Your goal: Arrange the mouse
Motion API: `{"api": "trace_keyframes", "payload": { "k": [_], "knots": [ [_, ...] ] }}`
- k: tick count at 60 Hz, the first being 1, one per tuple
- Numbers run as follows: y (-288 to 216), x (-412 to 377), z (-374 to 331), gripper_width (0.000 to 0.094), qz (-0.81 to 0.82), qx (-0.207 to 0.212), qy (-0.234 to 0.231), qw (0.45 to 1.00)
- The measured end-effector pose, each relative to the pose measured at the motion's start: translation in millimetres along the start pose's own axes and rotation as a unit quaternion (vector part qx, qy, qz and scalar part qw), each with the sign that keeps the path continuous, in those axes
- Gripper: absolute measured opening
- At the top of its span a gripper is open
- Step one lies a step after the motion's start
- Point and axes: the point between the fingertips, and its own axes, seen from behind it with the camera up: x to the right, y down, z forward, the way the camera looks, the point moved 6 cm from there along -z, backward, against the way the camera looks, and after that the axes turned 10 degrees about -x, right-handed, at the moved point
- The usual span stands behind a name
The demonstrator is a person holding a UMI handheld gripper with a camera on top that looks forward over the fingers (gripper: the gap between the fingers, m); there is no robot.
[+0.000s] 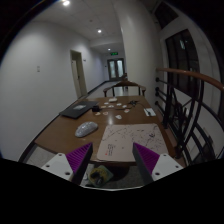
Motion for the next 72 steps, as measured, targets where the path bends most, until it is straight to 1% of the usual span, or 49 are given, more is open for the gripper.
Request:
{"api": "trace_keyframes", "payload": {
  "k": [8,14,15,17,18,23,24,32,37,43,50,56,61,63,64,68,72],
  "knots": [
    [4,-5,11,0.0847,-0.005,-0.017,-0.01,1.0],
    [6,-22,28,0.0847,-0.018,-0.046,-0.039,0.998],
    [9,-46,20,0.0849,-0.019,-0.048,-0.04,0.998],
    [6,-52,31,0.0848,-0.025,-0.048,-0.052,0.997],
    [3,-46,49,0.0848,-0.027,-0.046,-0.056,0.997],
    [-10,-69,83,0.0847,-0.04,-0.043,-0.065,0.996],
    [-12,-87,79,0.0849,-0.042,-0.046,-0.065,0.996],
    [-21,-138,130,0.0849,-0.052,-0.086,-0.104,0.989],
    [-26,-146,158,0.0856,-0.05,-0.113,-0.089,0.988],
    [-36,-145,188,0.0848,-0.051,-0.123,-0.063,0.989],
    [-44,-144,217,0.0857,-0.043,-0.137,-0.043,0.989],
    [-59,-150,241,0.0847,-0.036,-0.136,-0.042,0.989],
    [-66,-158,256,0.0842,-0.036,-0.147,-0.041,0.988],
    [-67,-161,262,0.0818,-0.038,-0.15,-0.039,0.987],
    [-66,-162,266,0.079,-0.04,-0.154,-0.037,0.987],
    [-68,-157,275,0.0545,-0.062,-0.139,-0.006,0.988],
    [-68,-156,276,0.0517,-0.06,-0.134,-0.001,0.989]
  ]
}}
